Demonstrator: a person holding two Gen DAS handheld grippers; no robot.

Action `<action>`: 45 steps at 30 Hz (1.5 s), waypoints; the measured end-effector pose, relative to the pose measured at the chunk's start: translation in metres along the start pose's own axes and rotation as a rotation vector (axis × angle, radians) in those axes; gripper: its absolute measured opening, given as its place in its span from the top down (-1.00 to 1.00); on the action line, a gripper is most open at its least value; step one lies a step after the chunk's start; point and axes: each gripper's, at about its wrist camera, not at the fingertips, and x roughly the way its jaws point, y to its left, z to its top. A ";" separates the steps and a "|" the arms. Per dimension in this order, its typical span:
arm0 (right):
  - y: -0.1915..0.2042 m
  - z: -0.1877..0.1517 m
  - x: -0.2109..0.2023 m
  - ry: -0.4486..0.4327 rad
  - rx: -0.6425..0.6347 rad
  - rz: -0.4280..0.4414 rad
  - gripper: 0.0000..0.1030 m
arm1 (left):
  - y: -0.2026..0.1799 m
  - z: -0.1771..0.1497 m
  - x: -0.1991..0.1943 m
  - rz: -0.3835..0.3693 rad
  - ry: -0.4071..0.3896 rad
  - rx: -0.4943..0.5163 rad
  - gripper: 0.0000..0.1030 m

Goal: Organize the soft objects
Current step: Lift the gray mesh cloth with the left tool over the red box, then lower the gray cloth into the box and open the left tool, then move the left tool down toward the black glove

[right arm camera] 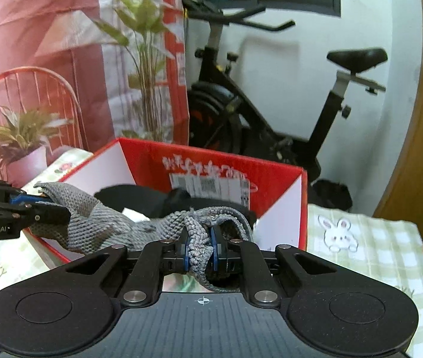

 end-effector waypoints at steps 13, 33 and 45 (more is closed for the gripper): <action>-0.001 -0.002 0.014 0.012 -0.038 -0.046 0.53 | 0.001 0.004 0.012 0.022 0.033 0.053 0.49; 0.032 0.008 -0.029 -0.120 -0.050 -0.102 -0.99 | -0.009 0.015 -0.048 0.164 -0.152 0.014 -1.00; 0.044 -0.007 -0.069 -0.196 0.052 -0.104 -0.99 | -0.005 -0.006 -0.090 0.205 -0.218 0.015 -1.00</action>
